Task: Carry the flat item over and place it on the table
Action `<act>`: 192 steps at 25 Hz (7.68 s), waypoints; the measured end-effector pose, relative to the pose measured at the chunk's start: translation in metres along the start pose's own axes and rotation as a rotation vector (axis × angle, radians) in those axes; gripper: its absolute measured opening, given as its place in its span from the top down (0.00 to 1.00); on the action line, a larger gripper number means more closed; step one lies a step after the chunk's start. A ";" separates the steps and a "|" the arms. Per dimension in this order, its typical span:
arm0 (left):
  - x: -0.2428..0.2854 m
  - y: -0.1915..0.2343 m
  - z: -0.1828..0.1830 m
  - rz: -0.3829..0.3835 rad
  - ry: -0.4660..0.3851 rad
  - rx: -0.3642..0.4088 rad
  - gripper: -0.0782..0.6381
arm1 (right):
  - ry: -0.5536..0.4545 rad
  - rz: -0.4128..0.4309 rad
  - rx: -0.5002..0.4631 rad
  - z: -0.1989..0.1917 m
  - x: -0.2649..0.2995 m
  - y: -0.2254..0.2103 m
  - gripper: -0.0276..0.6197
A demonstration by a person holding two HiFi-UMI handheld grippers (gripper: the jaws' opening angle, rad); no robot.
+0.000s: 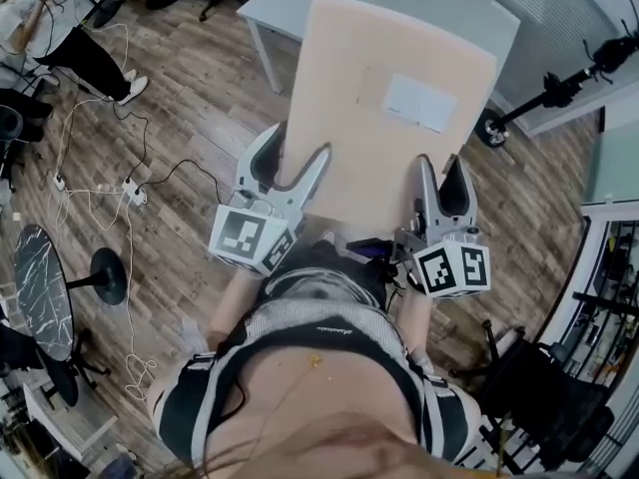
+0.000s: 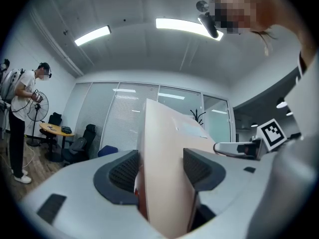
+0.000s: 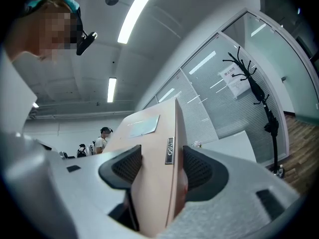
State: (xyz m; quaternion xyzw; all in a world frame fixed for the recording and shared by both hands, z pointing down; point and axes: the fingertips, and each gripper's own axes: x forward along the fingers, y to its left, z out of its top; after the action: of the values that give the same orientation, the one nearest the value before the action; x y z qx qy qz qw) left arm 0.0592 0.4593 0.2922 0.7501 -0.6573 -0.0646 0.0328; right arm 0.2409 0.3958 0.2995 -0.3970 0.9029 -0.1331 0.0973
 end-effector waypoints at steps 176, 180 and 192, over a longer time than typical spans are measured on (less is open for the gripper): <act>0.640 0.221 -0.045 -0.465 0.189 -0.099 0.52 | -0.055 -0.499 0.015 0.028 0.501 -0.301 0.58; 0.638 0.223 -0.048 -0.468 0.196 -0.100 0.52 | -0.052 -0.507 0.019 0.024 0.501 -0.300 0.58; 0.630 0.226 -0.050 -0.461 0.206 -0.111 0.52 | -0.038 -0.505 0.024 0.021 0.498 -0.294 0.58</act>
State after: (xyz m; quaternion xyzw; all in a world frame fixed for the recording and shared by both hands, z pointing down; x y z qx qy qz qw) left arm -0.0755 -0.1971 0.3383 0.8797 -0.4578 -0.0295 0.1251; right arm 0.1181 -0.1685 0.3384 -0.6114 0.7713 -0.1565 0.0825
